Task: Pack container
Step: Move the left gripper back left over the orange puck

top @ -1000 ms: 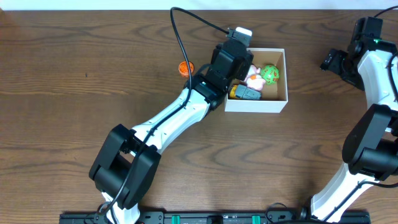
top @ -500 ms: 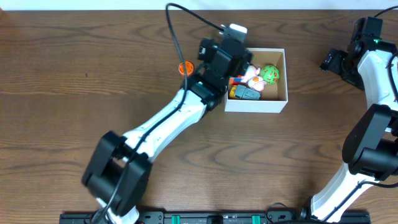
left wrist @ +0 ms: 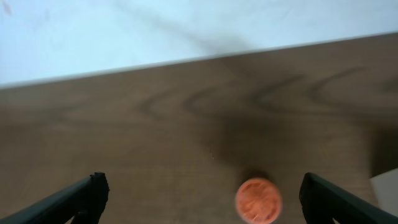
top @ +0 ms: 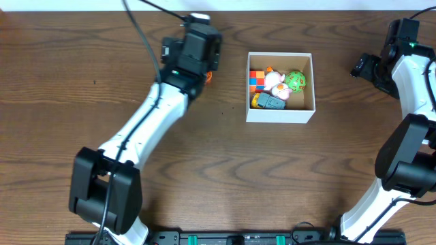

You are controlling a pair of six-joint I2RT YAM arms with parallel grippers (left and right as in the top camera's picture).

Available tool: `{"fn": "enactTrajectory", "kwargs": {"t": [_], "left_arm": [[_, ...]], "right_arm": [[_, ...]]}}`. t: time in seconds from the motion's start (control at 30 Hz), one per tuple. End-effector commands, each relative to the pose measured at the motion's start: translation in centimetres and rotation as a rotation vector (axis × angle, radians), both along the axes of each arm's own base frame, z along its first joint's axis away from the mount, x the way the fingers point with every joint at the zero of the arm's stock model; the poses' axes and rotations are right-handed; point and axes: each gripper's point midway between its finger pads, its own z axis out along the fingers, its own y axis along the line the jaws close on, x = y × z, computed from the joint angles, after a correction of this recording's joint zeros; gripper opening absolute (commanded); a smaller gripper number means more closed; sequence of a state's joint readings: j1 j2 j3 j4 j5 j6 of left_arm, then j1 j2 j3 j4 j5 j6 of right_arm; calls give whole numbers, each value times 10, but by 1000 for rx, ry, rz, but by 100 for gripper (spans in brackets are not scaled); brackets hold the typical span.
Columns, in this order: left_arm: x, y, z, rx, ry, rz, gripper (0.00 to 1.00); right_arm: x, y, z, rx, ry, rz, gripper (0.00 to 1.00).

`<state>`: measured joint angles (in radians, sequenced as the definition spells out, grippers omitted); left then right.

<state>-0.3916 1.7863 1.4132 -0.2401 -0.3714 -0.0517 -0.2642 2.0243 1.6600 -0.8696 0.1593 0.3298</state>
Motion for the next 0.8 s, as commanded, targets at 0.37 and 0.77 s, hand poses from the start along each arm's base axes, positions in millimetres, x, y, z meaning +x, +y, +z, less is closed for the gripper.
{"fn": "enactTrajectory", "kwargs": {"t": [0.37,0.77], "left_arm": [[-18,21,-17,-31,481,-9,99],[5,-11,-84,-143,604,-76,98]], "right_arm": [[-2,-6,-1,-11,3,-26,99],[-2,-6,-1,-10,3,-26,99]]}}
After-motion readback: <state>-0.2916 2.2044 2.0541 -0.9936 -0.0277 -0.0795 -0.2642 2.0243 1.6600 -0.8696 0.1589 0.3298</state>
